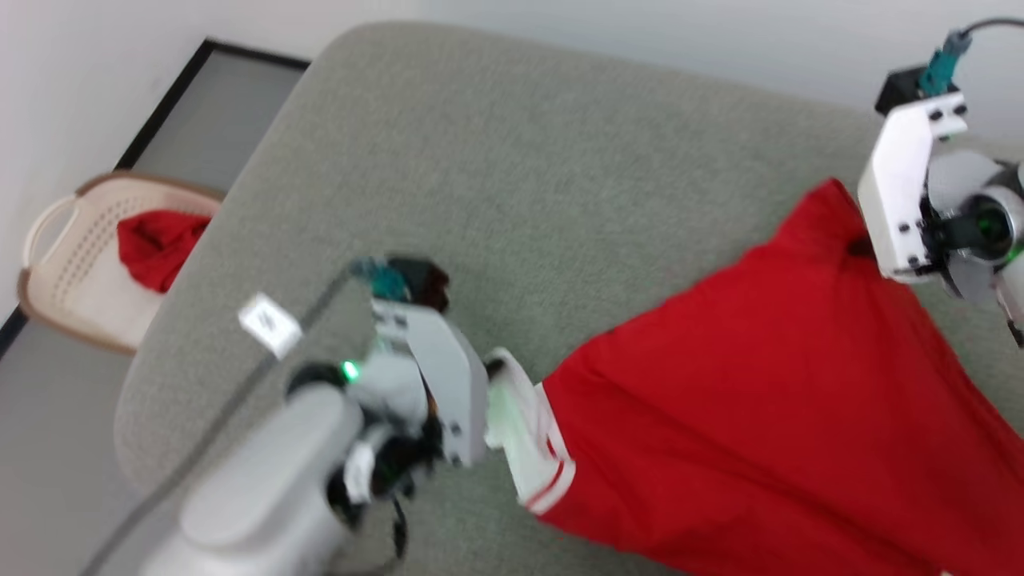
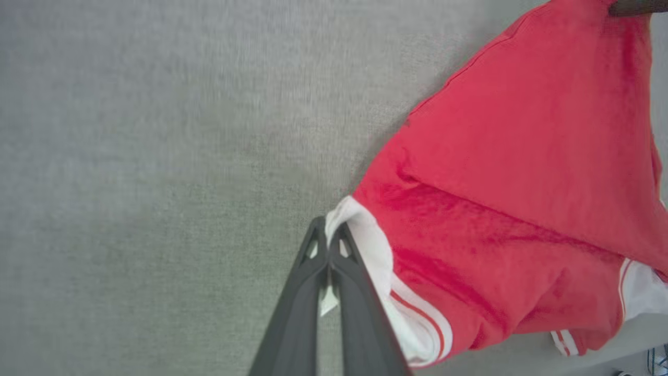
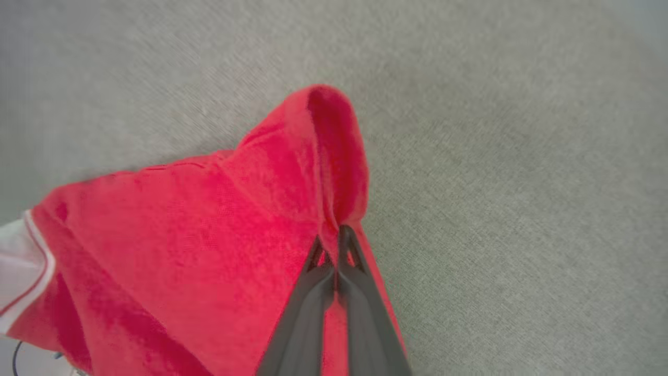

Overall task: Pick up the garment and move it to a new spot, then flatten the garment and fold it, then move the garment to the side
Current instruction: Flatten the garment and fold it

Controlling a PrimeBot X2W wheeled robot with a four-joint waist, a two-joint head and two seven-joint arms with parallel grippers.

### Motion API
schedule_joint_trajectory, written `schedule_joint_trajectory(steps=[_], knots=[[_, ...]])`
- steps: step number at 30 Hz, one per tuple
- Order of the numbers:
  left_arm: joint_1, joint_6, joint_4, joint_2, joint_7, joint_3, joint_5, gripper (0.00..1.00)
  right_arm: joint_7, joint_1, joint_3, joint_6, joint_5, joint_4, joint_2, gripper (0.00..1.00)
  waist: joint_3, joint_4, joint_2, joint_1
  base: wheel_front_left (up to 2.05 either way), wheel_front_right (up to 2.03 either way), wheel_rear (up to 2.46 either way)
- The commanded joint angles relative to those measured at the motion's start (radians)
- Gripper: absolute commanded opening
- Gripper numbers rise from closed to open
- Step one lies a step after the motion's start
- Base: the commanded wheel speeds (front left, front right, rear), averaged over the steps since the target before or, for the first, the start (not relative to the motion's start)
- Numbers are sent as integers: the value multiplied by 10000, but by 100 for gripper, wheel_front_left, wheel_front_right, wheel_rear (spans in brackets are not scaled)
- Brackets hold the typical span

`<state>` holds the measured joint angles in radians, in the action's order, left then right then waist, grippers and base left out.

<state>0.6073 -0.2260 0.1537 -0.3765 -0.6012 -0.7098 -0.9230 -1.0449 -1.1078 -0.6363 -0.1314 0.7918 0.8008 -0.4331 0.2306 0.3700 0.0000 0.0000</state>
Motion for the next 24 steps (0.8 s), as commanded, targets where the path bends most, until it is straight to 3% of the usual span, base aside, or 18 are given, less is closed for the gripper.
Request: schedule_joint_trajectory(steps=[1, 5, 9, 16, 24], knots=[[453, 8, 7, -166, -415, 53, -84, 0, 134, -222, 85, 9, -12, 12, 118, 0, -640, -521, 0, 0, 0, 0, 0], [1887, 273, 472, -571, -1486, 106, -2, 0, 711, -608, 246, 9, -45, -21, 424, 0, -1143, -893, 0, 0, 0, 0, 0], [3450, 653, 1428, -690, -1914, 233, 212, 0, 1472, -1042, 373, 9, -121, 13, 755, 0, -1410, -1342, 0, 0, 0, 0, 0], [5965, 1453, 3629, -695, -1489, 350, 924, 0, 3068, -1965, 263, 9, -509, 149, 1265, 0, -1606, -2364, 0, 0, 0, 0, 0], [7934, 1837, 5703, -580, -371, 523, 1502, 0, 4634, -2674, 257, 9, -850, 771, 1744, 0, -1745, -3350, 0, 0, 0, 0, 0]])
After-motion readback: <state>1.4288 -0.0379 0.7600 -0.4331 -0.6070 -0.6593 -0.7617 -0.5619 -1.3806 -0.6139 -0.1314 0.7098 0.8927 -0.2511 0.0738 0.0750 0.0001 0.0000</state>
